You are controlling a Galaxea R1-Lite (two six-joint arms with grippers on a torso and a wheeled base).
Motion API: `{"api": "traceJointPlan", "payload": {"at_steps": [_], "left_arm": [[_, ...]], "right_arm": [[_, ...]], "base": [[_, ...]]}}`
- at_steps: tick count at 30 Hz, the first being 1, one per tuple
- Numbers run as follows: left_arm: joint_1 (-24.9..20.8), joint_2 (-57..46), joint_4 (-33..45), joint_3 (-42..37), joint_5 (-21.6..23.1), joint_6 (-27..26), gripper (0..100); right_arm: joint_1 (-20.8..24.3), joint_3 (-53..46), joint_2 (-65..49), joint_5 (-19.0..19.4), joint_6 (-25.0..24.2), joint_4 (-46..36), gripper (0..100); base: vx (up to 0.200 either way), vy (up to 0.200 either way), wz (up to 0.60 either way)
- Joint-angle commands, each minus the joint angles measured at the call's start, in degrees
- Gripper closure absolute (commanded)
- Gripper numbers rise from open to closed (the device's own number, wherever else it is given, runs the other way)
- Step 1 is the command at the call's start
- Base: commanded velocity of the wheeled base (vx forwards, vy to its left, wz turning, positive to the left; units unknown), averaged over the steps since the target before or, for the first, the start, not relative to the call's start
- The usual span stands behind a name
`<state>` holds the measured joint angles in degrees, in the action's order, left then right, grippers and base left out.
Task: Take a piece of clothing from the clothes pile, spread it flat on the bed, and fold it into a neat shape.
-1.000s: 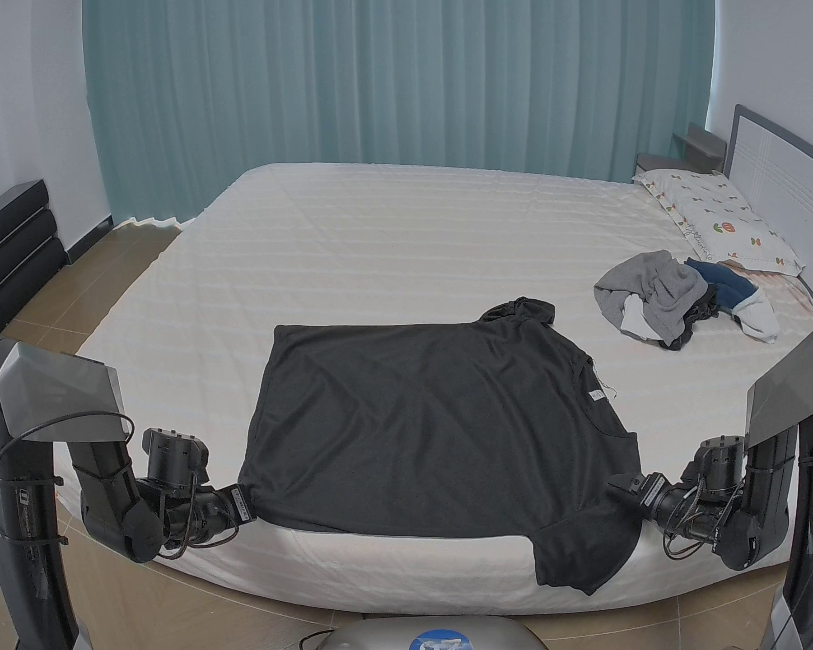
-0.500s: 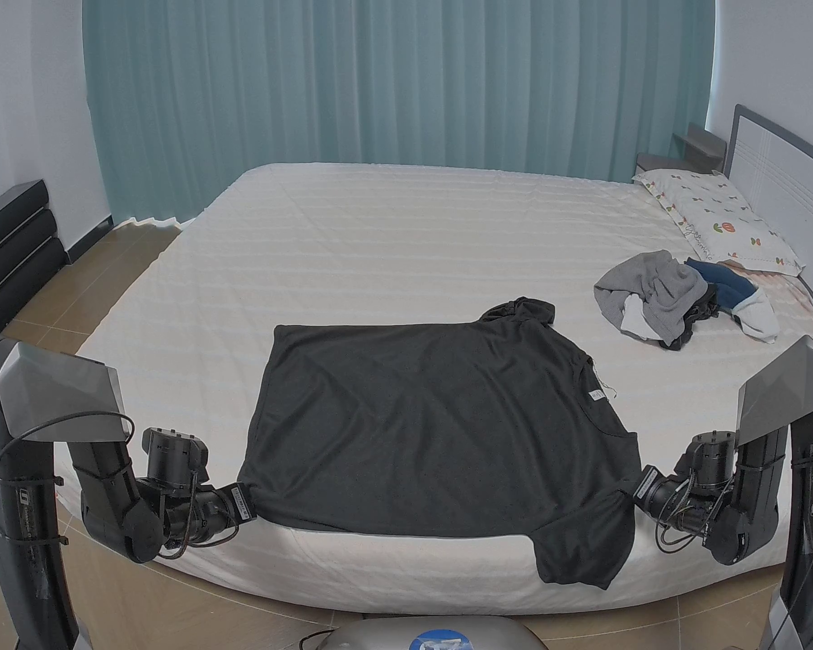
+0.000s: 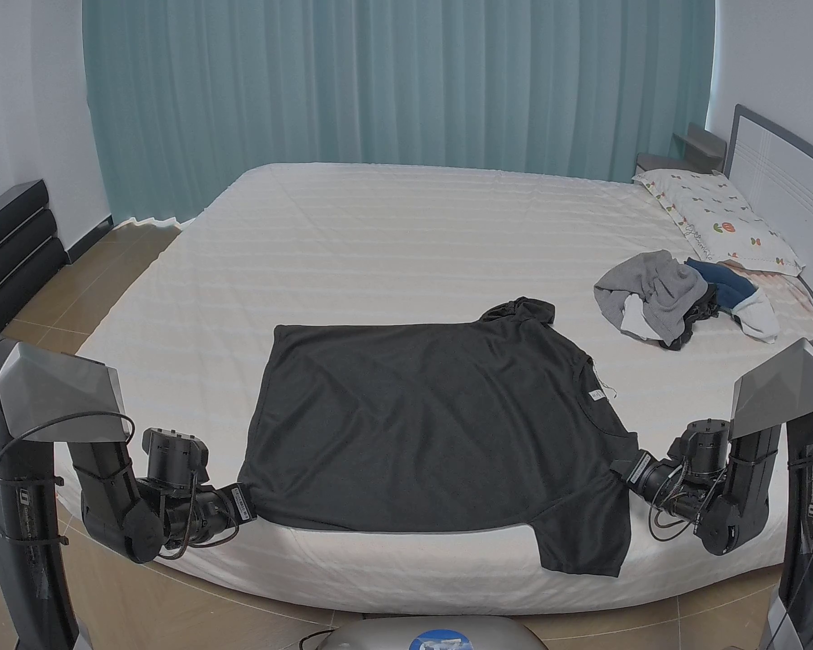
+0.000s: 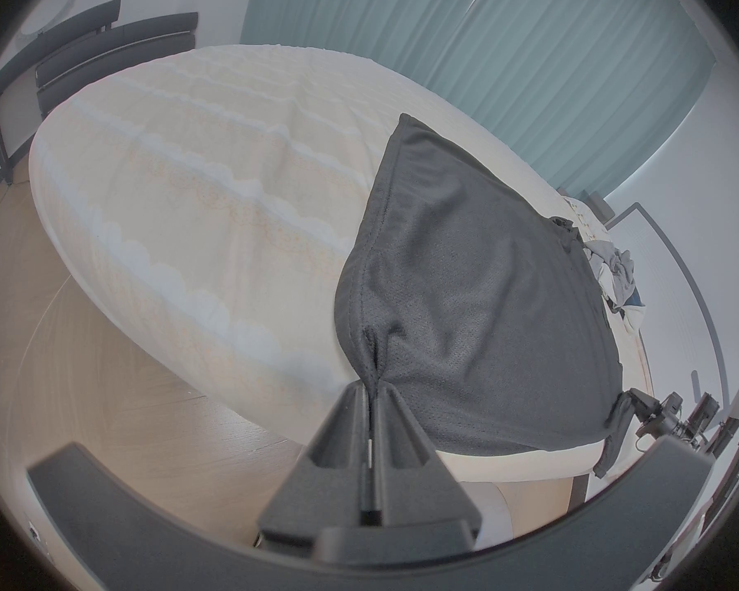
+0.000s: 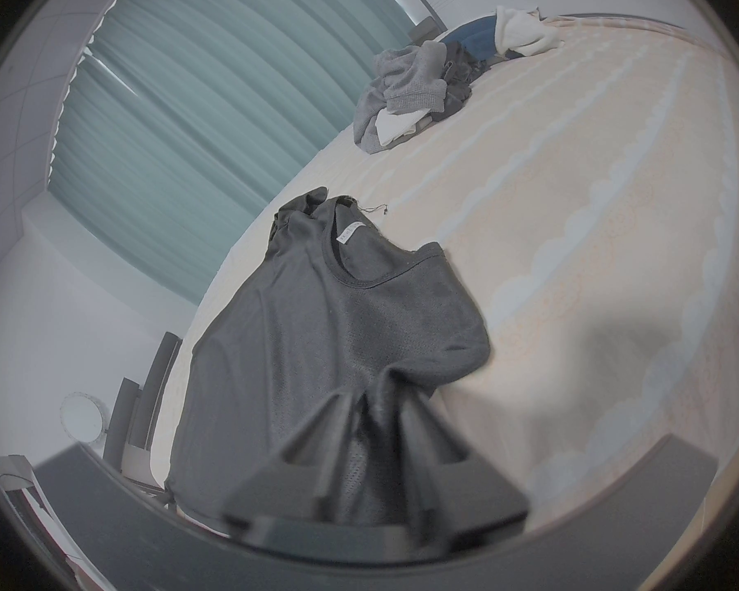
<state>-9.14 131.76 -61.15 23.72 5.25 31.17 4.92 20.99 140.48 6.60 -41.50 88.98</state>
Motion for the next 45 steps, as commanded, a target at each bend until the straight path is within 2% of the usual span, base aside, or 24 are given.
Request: {"api": "traceJointPlan", "payload": {"at_steps": [1, 5, 6, 8, 9, 10, 11, 13, 15, 19, 36, 37, 45], "left_arm": [[0.0, 0.1, 0.0, 0.0, -0.1, 0.0, 100], [0.0, 0.1, 0.0, 0.0, 0.0, 0.0, 100], [0.0, 0.1, 0.0, 0.0, 0.0, -0.1, 100], [0.0, 0.1, 0.0, 0.0, 0.0, -0.1, 100], [0.0, 0.1, 0.0, 0.0, 0.0, -0.1, 100], [0.0, 0.1, 0.0, 0.0, 0.0, -0.1, 100], [0.0, 0.1, 0.0, 0.0, 0.0, -0.1, 100], [0.0, 0.1, 0.0, 0.0, 0.0, -0.1, 100], [0.0, 0.1, 0.0, 0.0, 0.0, -0.1, 100], [0.0, 0.1, 0.0, 0.0, 0.0, -0.1, 100], [0.0, 0.1, 0.0, 0.0, 0.0, 0.0, 100], [0.0, 0.1, 0.0, 0.0, 0.0, 0.0, 100], [0.0, 0.1, 0.0, 0.1, 0.0, 0.0, 100]], "right_arm": [[-1.7, -1.7, -1.4, 0.3, 0.8, 0.7, 0], [-3.0, -4.8, -3.0, 2.7, 3.6, 0.7, 0], [-4.0, -7.8, -4.3, 6.4, 7.0, 0.7, 0], [-4.7, -9.3, -4.8, 8.5, 8.7, 0.8, 0], [-5.8, -11.0, -5.3, 11.3, 10.6, 0.8, 0], [-6.0, -11.3, -5.4, 12.0, 10.9, 0.8, 0], [-6.2, -12.7, -4.9, 14.6, 11.9, 0.7, 0], [-6.1, -13.3, -3.8, 15.9, 12.9, 0.7, 0], [-5.9, -13.4, -2.8, 16.1, 13.5, 0.7, 0], [-4.7, -12.6, 0.1, 15.6, 18.2, 0.8, 0], [-2.8, -7.7, 2.1, 15.6, 16.3, 0.8, 0], [-2.9, -7.7, 2.1, 15.5, 16.3, 0.8, 100], [-4.0, -9.9, 1.4, 12.7, 16.7, 0.8, 100]], "base": [[0.000, 0.000, 0.00], [0.000, 0.000, 0.00], [0.000, 0.000, 0.00], [0.000, 0.000, 0.00], [0.000, 0.000, 0.00], [0.000, 0.000, 0.00], [0.000, 0.000, 0.00], [0.000, 0.000, 0.00], [0.000, 0.000, 0.00], [0.000, 0.000, 0.00], [0.000, 0.000, 0.00], [0.000, 0.000, 0.00], [0.000, 0.000, 0.00]]}}
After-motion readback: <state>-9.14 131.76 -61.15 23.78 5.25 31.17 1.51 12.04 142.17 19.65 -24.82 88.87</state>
